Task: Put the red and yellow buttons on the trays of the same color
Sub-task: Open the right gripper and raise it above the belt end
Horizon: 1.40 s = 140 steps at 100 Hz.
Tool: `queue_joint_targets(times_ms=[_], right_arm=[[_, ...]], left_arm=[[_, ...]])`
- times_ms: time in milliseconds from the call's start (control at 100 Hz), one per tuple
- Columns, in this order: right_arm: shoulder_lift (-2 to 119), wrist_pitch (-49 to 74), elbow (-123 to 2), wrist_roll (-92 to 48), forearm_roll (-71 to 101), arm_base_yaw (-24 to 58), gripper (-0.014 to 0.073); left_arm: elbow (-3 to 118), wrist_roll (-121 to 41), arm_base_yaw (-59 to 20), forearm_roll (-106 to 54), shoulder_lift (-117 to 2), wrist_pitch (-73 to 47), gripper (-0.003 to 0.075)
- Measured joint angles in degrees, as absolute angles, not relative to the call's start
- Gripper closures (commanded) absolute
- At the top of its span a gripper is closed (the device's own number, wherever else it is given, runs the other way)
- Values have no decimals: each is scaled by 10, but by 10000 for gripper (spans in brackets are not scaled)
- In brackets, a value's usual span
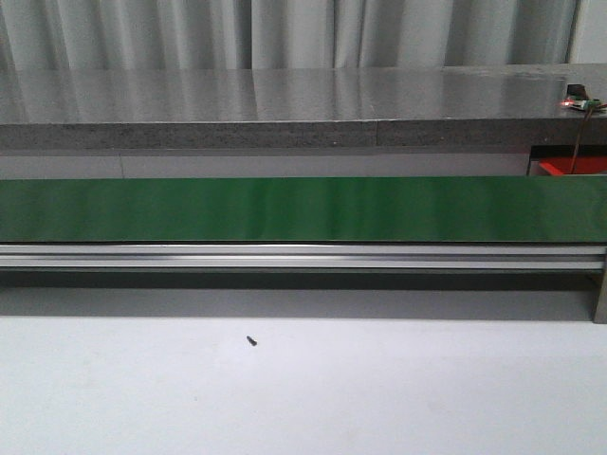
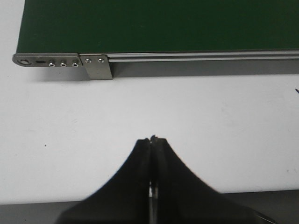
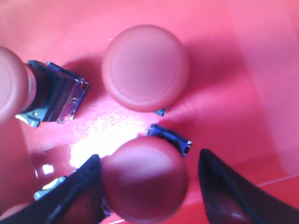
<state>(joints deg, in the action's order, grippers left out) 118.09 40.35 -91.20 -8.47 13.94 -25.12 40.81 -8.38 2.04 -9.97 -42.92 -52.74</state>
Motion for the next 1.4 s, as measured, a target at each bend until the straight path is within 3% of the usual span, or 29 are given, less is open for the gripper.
queue_joint_targets(times_ms=[190, 310, 600, 1210, 1400], right_arm=[[1169, 420, -912, -85, 139, -251, 116], [1145, 436, -912, -83, 139, -251, 193], [1066, 477, -893, -83, 136, -240, 666], [817, 474, -691, -113, 127, -110, 659], [752, 468, -656, -53, 103, -56, 659]], left_arm=[[408, -84, 20, -100, -429, -527, 740], [408, -84, 20, -100, -429, -527, 740], [408, -84, 20, -100, -429, -527, 740], [408, -84, 20, -100, -429, -527, 740], [408, -84, 20, -100, -429, -527, 740]])
